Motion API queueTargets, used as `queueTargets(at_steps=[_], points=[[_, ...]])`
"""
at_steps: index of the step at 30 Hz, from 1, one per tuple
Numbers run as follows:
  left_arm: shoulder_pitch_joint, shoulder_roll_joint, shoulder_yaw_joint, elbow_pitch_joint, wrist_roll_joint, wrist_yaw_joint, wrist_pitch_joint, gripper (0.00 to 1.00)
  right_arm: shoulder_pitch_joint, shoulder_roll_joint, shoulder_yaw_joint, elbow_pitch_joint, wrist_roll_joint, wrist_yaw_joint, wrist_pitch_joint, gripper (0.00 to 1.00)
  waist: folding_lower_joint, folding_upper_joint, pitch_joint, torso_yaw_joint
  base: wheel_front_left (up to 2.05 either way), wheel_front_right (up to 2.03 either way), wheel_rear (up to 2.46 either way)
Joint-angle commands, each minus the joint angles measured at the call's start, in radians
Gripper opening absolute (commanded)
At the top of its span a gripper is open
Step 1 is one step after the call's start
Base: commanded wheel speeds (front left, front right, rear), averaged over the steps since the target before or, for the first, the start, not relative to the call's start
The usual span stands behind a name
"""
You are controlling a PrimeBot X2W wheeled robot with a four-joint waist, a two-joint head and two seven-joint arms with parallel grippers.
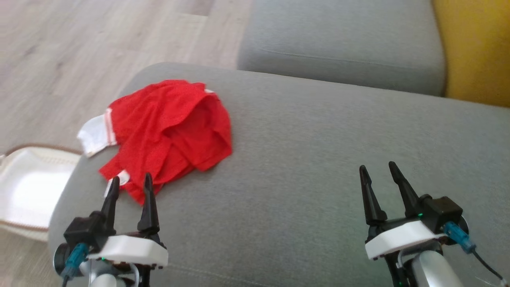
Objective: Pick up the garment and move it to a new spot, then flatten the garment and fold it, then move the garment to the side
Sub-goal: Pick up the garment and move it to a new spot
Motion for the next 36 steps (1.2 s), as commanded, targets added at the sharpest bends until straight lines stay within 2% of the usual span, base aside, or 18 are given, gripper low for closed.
queueTargets(at_steps=[1,10,18,31,36], points=[[-0.024,-0.001,0.037,-0.033,0.013,-0.007,-0.012,1.00,-0.019,-0.005,0.024,-0.028,0.009,-0.001,-0.011,1.00,0.0000,0.0000,-0.007,0.039,0.00,0.00,0.00],[-0.015,-0.001,0.052,-0.034,0.029,-0.016,-0.012,1.00,-0.009,-0.005,0.033,-0.028,0.028,-0.001,-0.011,1.00,0.0000,0.0000,-0.015,0.117,0.00,0.00,0.00],[-0.006,-0.001,0.070,-0.033,0.028,-0.017,-0.012,1.00,-0.004,-0.005,0.046,-0.027,0.036,-0.001,-0.011,1.00,0.0000,0.0000,-0.014,0.151,0.00,0.00,0.00],[-0.004,-0.001,0.082,-0.035,0.018,-0.010,-0.012,1.00,-0.004,-0.005,0.058,-0.024,0.036,-0.001,-0.011,1.00,0.0000,0.0000,-0.001,0.147,0.00,0.00,0.00],[-0.017,0.005,0.096,-0.026,0.043,-0.030,-0.012,1.00,-0.015,-0.005,0.053,-0.024,0.033,-0.001,-0.011,1.00,0.0000,0.0000,0.021,0.117,0.00,0.00,0.00]])
